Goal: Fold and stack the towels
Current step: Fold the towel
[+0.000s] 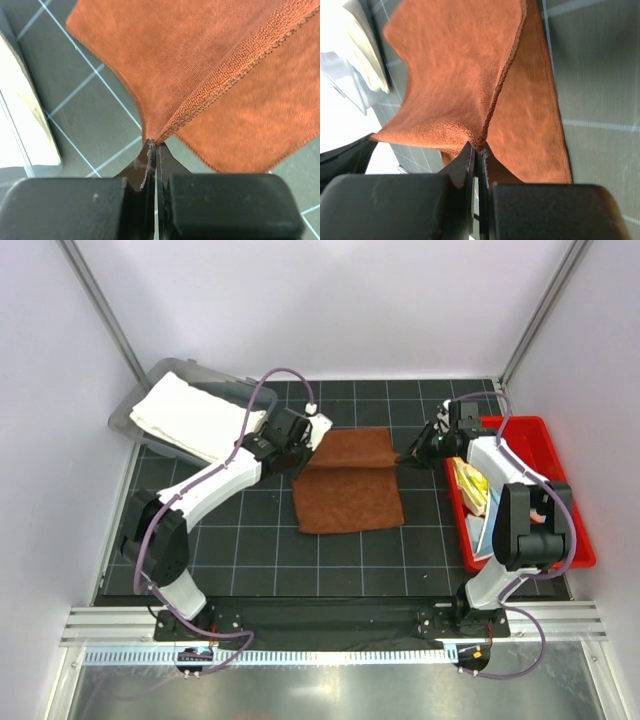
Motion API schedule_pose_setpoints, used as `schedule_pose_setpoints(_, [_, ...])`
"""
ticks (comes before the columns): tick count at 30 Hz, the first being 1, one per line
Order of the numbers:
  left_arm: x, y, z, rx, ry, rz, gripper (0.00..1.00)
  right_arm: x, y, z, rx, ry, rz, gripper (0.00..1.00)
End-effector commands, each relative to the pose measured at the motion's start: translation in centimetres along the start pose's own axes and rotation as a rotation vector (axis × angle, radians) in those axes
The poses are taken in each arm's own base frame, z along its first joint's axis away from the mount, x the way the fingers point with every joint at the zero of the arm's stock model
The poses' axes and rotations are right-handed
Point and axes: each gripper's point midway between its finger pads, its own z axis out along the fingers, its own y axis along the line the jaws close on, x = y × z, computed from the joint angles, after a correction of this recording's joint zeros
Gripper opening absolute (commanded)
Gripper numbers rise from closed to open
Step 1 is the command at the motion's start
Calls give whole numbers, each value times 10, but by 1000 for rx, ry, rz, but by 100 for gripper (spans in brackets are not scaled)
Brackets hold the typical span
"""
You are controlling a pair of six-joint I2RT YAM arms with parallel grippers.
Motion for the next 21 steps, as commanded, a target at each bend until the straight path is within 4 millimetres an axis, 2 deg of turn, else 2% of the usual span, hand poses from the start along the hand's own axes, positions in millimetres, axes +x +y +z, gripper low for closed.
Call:
schedule_pose_setpoints(1, [-1, 6, -17, -57, -31, -27, 0, 13, 8, -4, -10, -21, -42, 5])
schedule_pose_setpoints(2, [6, 2, -17, -50, -19, -24, 0, 21, 2, -2, 4, -9, -36, 4])
schedule_pose_setpoints(6, [22, -13, -22, -28, 0, -33, 0, 46, 2, -2, 14, 7, -80, 1])
schedule_pose_setpoints(10, [41, -28, -20, 19, 37, -50, 0, 62, -10, -5, 40, 7, -100, 1])
schedule_pose_setpoints(15, [55, -44, -17, 15, 72, -64, 0, 65, -26, -7, 99, -12, -128, 1])
schedule_pose_setpoints(18, [58, -47, -17, -6, 78, -67, 0, 64, -23, -10, 96, -26, -128, 1])
schedule_pose_setpoints(21, [57, -46, -20, -26, 69, -78, 0, 54, -16, -20, 97, -69, -151, 1])
